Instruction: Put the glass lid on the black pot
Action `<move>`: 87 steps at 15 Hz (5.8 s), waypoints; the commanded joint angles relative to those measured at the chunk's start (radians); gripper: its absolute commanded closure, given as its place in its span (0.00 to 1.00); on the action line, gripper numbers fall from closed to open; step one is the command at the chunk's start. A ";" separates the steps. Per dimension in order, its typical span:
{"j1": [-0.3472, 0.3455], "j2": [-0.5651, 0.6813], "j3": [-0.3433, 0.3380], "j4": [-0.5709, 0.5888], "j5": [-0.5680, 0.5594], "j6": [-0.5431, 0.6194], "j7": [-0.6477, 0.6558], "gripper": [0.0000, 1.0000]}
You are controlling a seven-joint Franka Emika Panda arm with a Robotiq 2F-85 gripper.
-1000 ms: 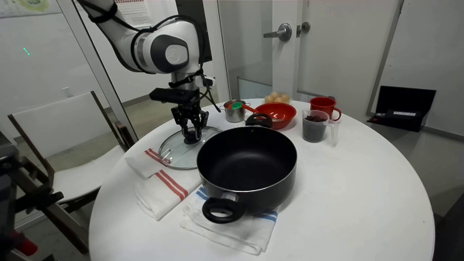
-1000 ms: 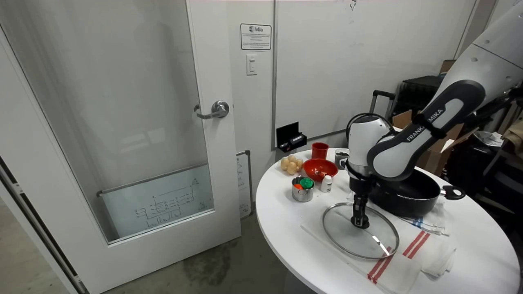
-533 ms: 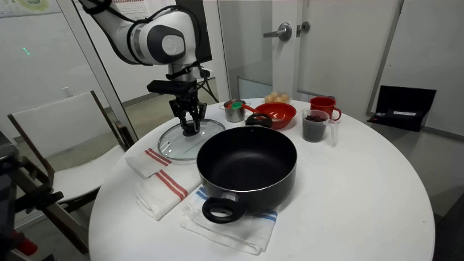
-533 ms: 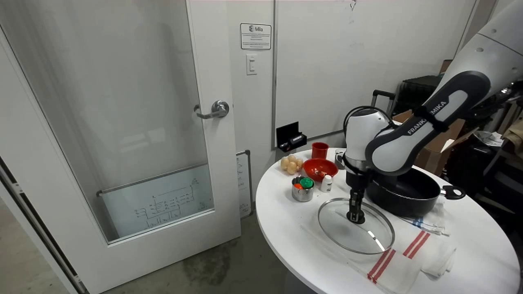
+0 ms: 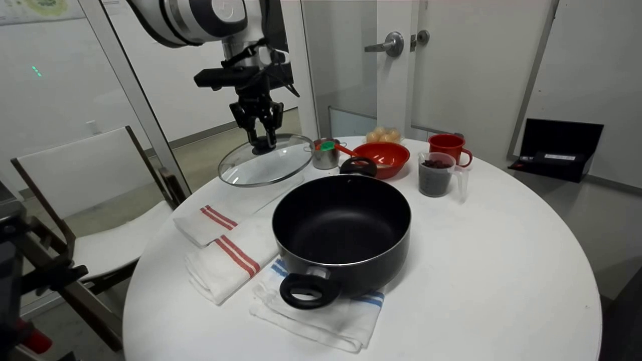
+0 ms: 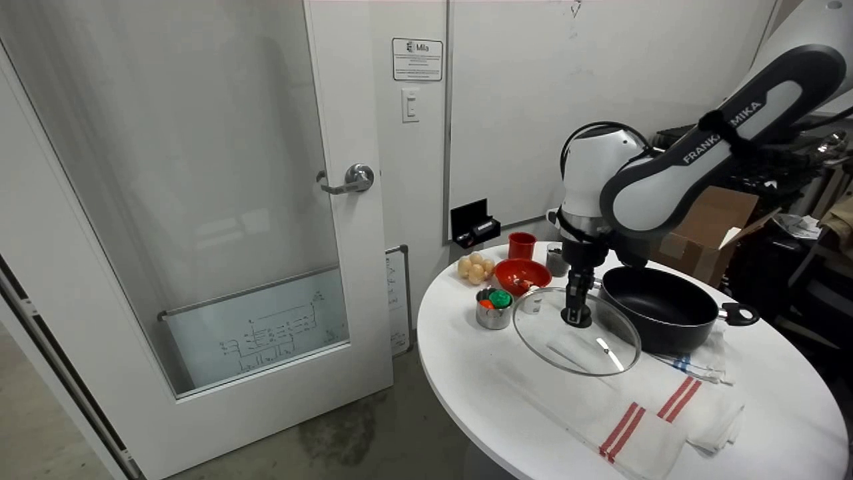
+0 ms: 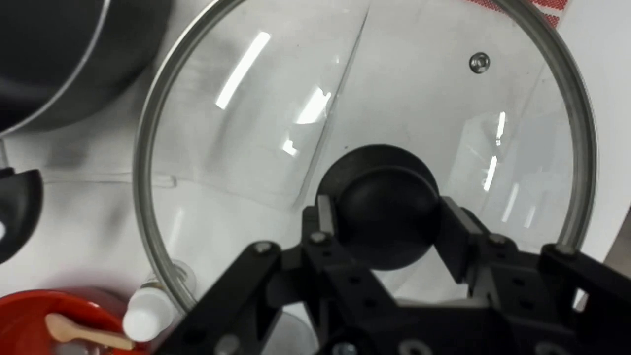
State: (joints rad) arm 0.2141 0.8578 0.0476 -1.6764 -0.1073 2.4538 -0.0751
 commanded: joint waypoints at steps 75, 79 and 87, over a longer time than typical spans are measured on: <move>-0.389 -0.084 -0.081 -0.162 0.195 0.065 0.066 0.74; -0.393 -0.077 -0.072 -0.165 0.206 0.065 0.063 0.74; -0.388 -0.088 -0.076 -0.176 0.209 0.069 0.074 0.17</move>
State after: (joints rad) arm -0.1675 0.7939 -0.0393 -1.8286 0.0760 2.5081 0.0106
